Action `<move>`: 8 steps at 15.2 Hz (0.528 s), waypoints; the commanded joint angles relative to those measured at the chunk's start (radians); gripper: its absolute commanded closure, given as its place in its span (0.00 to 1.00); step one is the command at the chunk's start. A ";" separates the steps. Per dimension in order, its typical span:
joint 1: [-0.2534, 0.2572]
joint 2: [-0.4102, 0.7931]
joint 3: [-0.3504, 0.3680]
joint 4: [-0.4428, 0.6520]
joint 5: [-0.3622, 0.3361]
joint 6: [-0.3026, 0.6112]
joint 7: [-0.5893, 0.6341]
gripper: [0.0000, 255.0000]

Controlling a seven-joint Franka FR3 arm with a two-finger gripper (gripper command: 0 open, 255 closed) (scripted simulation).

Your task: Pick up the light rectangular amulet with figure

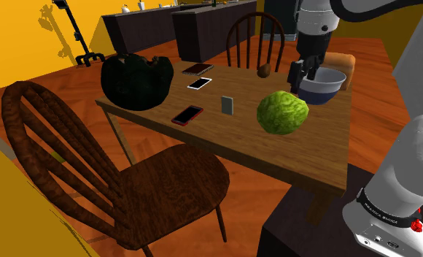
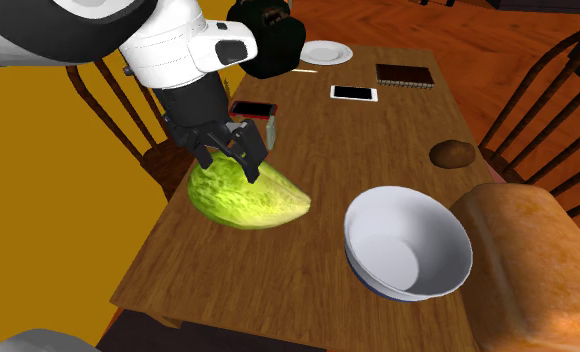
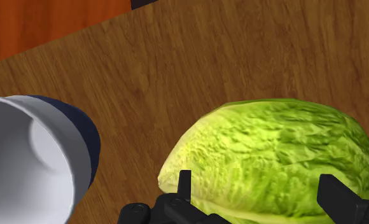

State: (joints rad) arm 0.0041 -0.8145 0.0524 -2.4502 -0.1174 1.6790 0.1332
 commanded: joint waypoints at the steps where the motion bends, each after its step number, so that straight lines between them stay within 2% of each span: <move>1: 0.000 0.000 0.000 0.000 0.000 0.000 0.000 0.00; 8: 0.009 0.283 -0.004 0.126 0.032 0.152 0.005 0.00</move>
State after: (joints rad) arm 0.0110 -0.5793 0.0469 -2.3404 -0.0901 1.8123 0.1344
